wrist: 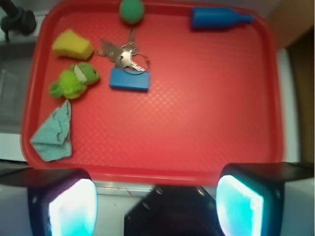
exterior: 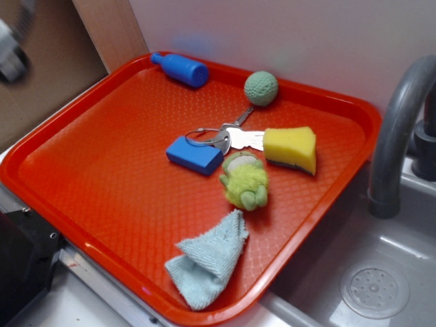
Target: Grab the blue cloth.
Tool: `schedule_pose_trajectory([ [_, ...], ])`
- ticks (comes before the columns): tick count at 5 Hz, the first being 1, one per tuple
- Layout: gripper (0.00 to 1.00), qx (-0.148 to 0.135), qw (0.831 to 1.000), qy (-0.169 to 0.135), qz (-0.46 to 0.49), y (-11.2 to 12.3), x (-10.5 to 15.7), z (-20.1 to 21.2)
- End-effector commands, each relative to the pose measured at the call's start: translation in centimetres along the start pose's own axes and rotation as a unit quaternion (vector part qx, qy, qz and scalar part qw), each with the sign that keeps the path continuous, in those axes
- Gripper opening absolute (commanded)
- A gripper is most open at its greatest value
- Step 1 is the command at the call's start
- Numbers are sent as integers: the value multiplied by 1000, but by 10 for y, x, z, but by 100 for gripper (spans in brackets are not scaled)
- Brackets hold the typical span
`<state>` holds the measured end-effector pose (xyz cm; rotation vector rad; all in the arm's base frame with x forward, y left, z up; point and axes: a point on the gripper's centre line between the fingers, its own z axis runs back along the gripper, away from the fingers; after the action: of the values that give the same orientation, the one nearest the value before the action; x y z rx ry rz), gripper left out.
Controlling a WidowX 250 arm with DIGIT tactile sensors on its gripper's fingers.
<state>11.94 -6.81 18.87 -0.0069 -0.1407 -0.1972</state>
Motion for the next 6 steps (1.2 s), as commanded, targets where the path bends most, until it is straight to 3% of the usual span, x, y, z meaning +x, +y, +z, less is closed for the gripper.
schedule_pose_trajectory([
  [1,100,-132,967,-94,-194,-62,3,-38],
  [5,100,-132,967,-94,-194,-62,3,-38],
  [6,100,-118,962,-45,-243,-103,23,-89],
])
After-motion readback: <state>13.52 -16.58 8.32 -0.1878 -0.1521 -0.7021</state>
